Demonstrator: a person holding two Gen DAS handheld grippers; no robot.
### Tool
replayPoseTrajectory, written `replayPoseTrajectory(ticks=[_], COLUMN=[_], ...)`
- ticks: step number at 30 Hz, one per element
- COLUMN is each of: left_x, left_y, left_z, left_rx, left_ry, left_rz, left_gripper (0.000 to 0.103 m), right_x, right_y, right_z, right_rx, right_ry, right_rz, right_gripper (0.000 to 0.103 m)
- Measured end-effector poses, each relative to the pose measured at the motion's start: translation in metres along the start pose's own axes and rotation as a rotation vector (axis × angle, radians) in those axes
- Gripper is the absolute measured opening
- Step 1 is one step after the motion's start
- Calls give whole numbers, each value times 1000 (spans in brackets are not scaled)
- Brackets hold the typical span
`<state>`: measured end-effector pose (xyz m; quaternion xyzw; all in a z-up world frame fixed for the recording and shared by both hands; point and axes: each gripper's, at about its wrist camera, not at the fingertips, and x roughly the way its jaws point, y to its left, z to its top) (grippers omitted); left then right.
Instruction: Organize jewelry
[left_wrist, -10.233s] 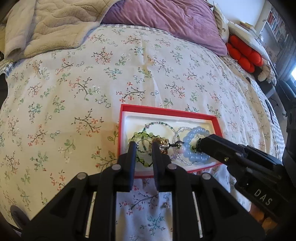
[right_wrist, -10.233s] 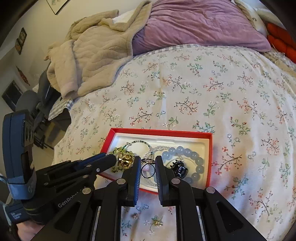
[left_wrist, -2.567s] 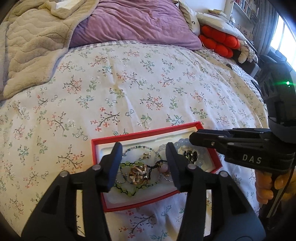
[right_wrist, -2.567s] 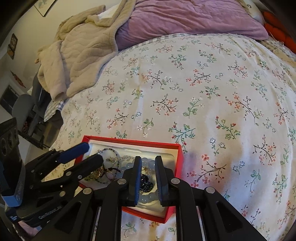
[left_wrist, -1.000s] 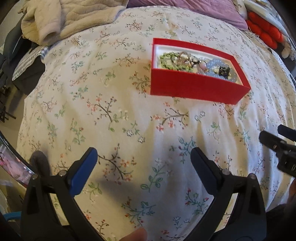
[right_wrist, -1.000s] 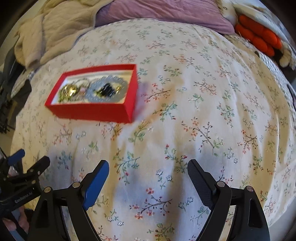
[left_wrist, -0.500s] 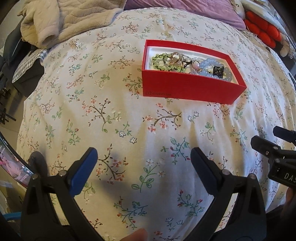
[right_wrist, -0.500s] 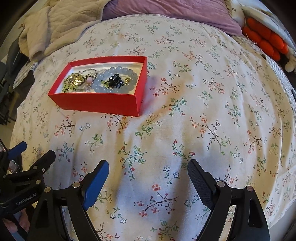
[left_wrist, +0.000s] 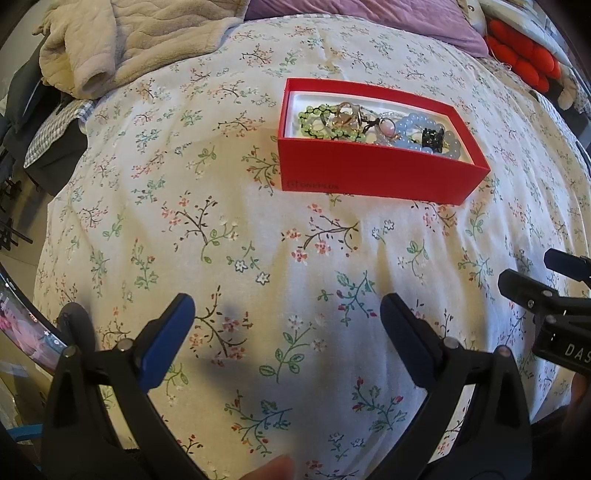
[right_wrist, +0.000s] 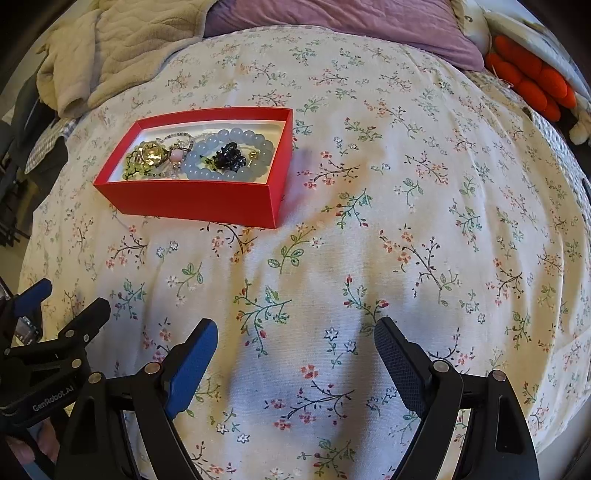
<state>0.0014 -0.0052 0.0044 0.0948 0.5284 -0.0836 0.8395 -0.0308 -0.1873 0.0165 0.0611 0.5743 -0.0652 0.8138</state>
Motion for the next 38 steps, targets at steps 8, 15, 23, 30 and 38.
replayPoseTrajectory(ticks=[8,15,23,30,38], left_x=[1,2,8,13,17], left_y=[0,1,3,3,2], left_z=[-1,-3,-3,-4,-5], left_rx=[0,-4,-31,-38,-40], left_ry=[1,0,15,30,37], left_rz=[-3,12,21,23,28], left_gripper=[100,100,100,100,100], right_x=[2,3,-1,-2,-2], right_y=[1,4,14,18,18], right_z=[0,1,-1,-2,-2], right_rx=[-5,-3,-29,-40,-36], right_ry=[5,-6,-38,-47,-52], right_rz=[-4,-19,-61,-73,-80], right_gripper=[88,88,88,88,88])
